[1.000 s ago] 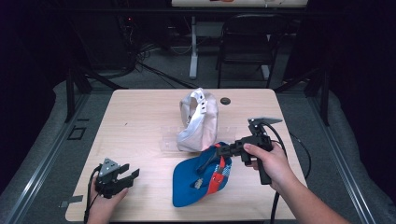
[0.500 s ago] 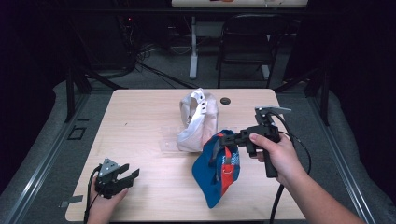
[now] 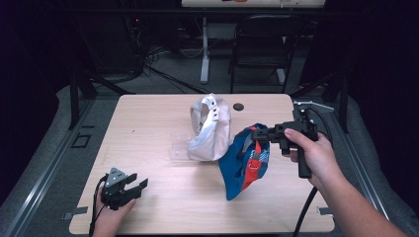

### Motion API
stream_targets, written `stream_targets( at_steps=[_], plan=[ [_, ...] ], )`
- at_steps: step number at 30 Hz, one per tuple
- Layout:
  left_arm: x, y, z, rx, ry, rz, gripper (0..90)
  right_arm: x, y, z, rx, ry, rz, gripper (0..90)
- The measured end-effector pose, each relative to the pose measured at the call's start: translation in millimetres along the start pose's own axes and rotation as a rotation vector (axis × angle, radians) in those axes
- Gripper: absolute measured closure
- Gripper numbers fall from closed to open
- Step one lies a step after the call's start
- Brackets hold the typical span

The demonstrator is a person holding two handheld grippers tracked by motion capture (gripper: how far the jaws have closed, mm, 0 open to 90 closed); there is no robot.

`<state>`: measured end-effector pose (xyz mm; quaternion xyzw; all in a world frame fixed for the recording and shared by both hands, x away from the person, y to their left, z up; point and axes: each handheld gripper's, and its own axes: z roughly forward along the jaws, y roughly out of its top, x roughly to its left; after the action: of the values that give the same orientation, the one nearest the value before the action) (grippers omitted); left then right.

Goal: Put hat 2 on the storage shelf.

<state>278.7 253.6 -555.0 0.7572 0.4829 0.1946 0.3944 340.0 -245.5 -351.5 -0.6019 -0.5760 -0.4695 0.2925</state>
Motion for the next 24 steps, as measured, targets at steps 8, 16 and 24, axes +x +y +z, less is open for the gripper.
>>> stream_targets(
  at_steps=[8,16,24],
  plan=[
    [0.2,0.0,-0.1,0.003,0.002,0.001,49.3,6.0,12.7,-12.4,-0.061,0.023,0.024,77.9],
    [-0.1,0.1,0.0,-0.001,0.001,0.0,49.2,20.0,30.8,-25.7,-0.135,0.01,0.018,77.9],
    [0.0,0.1,-1.1,-0.001,0.002,0.005,49.2,26.4,52.3,-23.5,-0.191,-0.003,0.022,77.9]
  ],
)
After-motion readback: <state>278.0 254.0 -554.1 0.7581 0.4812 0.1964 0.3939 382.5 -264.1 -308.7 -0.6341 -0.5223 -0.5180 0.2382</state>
